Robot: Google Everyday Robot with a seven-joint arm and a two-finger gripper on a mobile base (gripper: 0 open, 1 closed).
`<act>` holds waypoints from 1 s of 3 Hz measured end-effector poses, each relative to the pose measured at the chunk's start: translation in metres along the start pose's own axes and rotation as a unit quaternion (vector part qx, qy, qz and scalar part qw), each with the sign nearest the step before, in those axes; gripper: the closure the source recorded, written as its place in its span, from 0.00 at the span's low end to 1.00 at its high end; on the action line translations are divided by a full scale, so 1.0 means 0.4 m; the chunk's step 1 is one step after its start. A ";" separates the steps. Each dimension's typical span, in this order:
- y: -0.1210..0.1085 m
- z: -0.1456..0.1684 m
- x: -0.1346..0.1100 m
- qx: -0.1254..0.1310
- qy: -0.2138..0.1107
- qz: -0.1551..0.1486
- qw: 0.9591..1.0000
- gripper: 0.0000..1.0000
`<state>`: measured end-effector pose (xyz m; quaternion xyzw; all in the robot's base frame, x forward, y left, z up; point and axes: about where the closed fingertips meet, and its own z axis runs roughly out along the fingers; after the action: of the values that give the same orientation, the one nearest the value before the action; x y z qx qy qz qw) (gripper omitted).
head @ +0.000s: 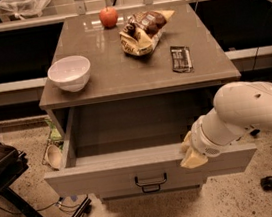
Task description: Open top drawer
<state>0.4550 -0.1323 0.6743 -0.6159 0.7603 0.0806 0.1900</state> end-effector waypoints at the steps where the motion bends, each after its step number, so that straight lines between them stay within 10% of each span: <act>1: 0.082 -0.029 0.038 -0.009 0.002 0.012 1.000 1.00; 3: 0.083 -0.029 0.036 -0.009 0.002 0.011 1.000 0.84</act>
Offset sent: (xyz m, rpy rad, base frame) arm -0.3291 -0.0947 0.0119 0.0649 0.1937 -0.0942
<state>0.4183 -0.1419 0.6759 -0.6097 0.7664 0.0877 0.1822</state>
